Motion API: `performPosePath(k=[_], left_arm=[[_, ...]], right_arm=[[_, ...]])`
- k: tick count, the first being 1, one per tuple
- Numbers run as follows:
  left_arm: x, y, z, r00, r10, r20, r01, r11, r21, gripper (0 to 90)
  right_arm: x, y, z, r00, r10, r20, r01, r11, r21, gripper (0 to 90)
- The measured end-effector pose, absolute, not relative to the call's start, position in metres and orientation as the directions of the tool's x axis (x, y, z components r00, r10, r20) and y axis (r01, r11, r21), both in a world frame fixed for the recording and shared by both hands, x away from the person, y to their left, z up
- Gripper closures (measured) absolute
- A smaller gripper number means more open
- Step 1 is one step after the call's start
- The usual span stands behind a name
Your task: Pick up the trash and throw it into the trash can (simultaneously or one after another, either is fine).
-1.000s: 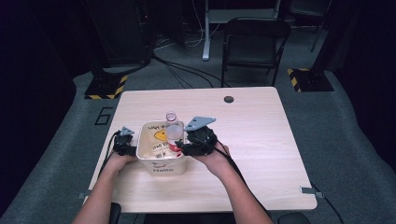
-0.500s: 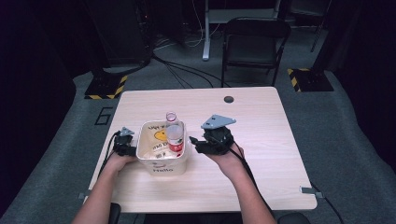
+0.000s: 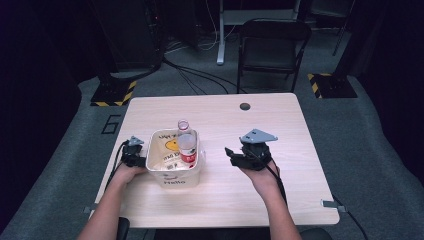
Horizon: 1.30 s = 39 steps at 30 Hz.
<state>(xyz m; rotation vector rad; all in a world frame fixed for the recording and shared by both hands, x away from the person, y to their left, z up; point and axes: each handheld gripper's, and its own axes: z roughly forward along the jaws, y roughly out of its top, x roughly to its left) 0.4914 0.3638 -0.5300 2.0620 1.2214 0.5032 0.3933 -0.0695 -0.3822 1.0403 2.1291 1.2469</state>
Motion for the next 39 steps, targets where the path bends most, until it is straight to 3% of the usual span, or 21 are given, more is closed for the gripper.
performPosePath(k=[17, 39], left_arm=[[0.491, 0.364, -0.53, 0.49, 0.872, -0.015, 0.612, -0.331, 0.718, 0.2], [0.492, 0.364, -0.53, 0.49, 0.872, -0.012, 0.61, -0.333, 0.719, 0.2]], right_arm=[[0.405, -0.118, -0.424, -0.483, 0.875, 0.02, 0.455, 0.231, 0.86, 33.1], [0.41, -0.166, -0.479, -0.428, 0.903, 0.024, 0.56, 0.245, 0.792, 36.4]])
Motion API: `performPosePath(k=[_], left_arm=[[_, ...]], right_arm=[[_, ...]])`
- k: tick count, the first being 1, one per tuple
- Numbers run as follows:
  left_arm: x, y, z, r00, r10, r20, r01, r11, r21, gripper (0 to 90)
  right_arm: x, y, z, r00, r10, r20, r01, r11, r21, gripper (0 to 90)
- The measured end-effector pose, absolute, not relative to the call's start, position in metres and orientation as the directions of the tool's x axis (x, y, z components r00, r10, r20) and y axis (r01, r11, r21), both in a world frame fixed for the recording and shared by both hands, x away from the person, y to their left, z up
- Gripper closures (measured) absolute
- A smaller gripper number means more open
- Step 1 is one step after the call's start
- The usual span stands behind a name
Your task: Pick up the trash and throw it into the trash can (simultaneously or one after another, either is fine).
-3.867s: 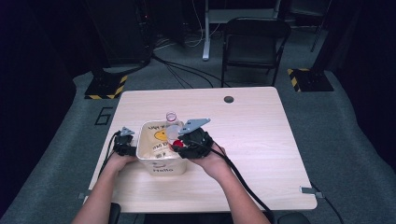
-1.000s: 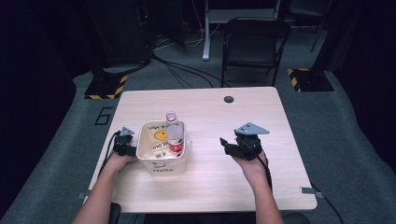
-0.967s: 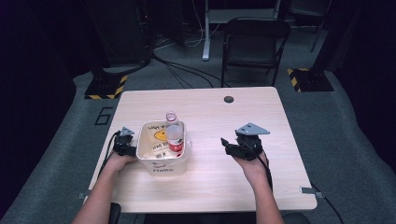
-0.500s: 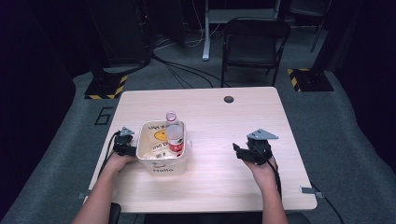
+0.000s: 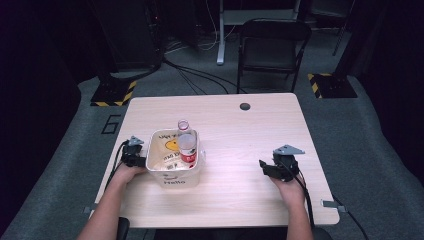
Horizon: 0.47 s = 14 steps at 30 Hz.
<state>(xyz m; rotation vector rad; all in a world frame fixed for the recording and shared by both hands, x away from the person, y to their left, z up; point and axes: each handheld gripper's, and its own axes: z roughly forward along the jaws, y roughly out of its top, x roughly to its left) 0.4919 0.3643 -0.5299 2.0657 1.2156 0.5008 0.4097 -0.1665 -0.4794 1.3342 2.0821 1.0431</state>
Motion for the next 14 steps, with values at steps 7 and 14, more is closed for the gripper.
performPosePath(k=[7, 14], left_arm=[[0.492, 0.364, -0.53, 0.49, 0.872, -0.013, 0.615, -0.335, 0.714, 0.2], [0.492, 0.364, -0.53, 0.491, 0.871, -0.014, 0.616, -0.335, 0.713, 0.2]], right_arm=[[0.41, -0.183, -0.493, -0.349, 0.935, 0.057, 0.607, 0.179, 0.775, 34.3], [0.413, -0.199, -0.501, -0.247, 0.967, 0.066, 0.634, 0.11, 0.766, 29.2]])
